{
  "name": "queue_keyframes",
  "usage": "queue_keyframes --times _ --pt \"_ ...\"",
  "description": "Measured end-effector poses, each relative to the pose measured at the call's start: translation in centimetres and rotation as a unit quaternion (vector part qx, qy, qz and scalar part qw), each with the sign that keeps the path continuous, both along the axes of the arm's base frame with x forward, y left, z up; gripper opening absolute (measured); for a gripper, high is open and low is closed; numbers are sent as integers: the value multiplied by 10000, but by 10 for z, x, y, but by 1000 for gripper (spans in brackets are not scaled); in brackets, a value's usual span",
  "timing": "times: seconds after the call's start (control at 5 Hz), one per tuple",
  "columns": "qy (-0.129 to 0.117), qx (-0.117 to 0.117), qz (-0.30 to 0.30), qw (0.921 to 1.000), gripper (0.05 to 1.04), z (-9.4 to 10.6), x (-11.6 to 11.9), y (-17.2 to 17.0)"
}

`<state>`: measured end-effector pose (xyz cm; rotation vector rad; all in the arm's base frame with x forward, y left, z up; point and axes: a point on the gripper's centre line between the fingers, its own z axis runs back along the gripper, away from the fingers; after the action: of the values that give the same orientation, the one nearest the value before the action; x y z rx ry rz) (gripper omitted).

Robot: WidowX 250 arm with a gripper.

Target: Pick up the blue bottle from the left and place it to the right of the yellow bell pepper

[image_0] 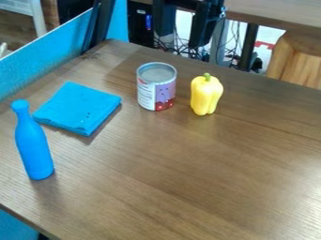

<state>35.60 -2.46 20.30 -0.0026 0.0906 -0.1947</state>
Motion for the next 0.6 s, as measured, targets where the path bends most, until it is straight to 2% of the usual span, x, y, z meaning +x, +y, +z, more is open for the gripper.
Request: queue_keyframes --times 0.2,0.4,0.6 --pt "253 15 -23 9997 1011 -16 -1 0" --pt "431 96 -429 9981 1011 -43 -14 11" --pt "494 -513 -227 9972 1011 -48 -40 38"
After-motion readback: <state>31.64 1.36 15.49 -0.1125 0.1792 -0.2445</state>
